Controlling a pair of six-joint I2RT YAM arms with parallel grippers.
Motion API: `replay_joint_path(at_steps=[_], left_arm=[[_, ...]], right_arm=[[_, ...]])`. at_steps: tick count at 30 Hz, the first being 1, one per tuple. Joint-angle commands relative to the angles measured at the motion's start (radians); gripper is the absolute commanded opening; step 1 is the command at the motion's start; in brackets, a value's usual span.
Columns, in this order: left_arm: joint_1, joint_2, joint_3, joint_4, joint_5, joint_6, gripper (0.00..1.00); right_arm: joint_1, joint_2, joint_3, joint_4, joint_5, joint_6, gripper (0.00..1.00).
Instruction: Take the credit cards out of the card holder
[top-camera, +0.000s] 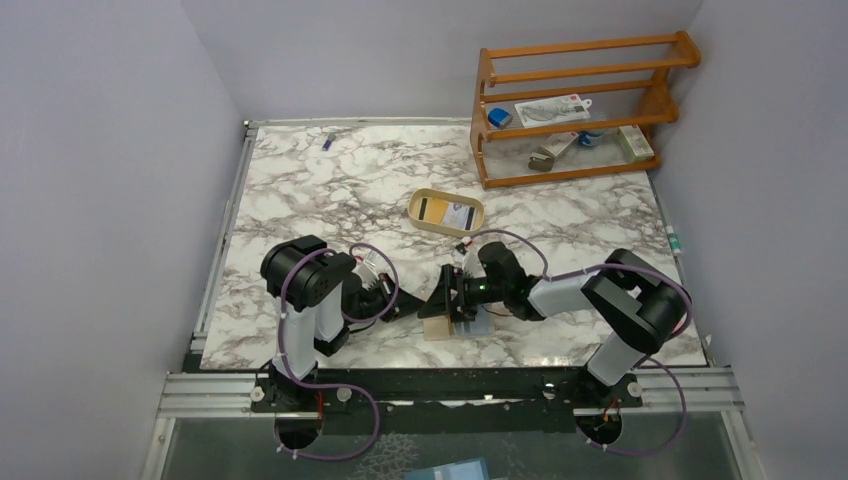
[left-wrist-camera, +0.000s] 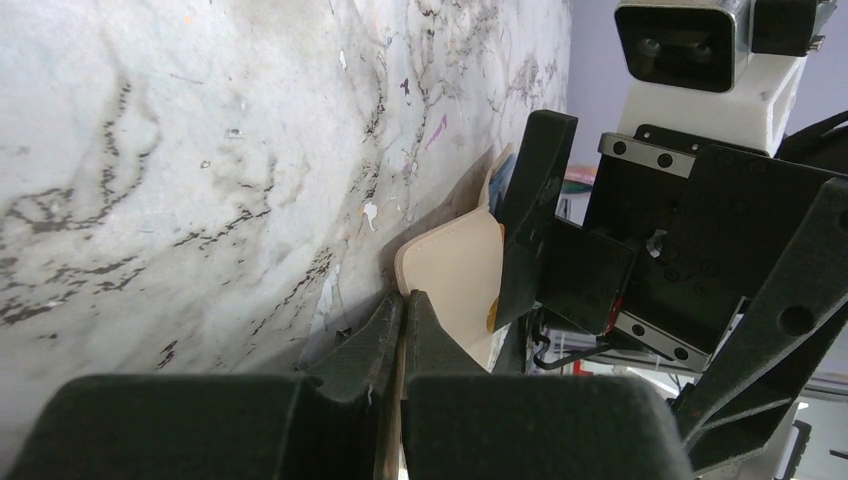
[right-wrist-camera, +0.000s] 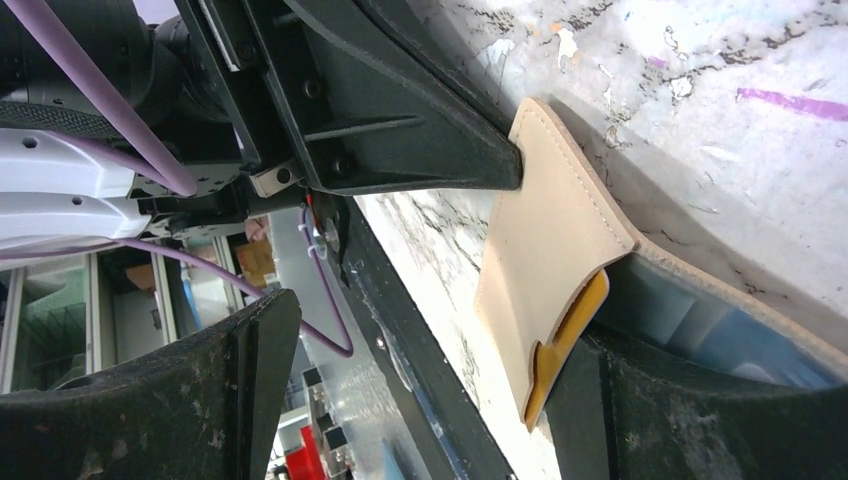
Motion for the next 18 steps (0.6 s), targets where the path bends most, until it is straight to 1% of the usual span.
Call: replay_joint_path(at_steps=[1, 8, 12, 18], left_arm=[[0.010, 0.062, -0.024, 0.250, -0.087, 0.099, 0.00], [0.010, 0.069, -0.046, 0.251, -0.108, 0.115, 0.00], [0.010, 0.073, -0.050, 0.250, -0.112, 0.122, 0.00], [0.010, 0.065, -0.048, 0.250, -0.115, 0.119, 0.00]], right_arm=[[-0.001, -0.003, 0.039, -0.013, -0.010, -0.002, 0.88], [-0.002, -0.125, 0.054, -0.140, 0.004, -0.022, 0.88], [-0.004, -0.184, 0.066, -0.169, 0.003, -0.022, 0.89], [-0.004, -0.149, 0.081, -0.164, -0.005, -0.025, 0.88]])
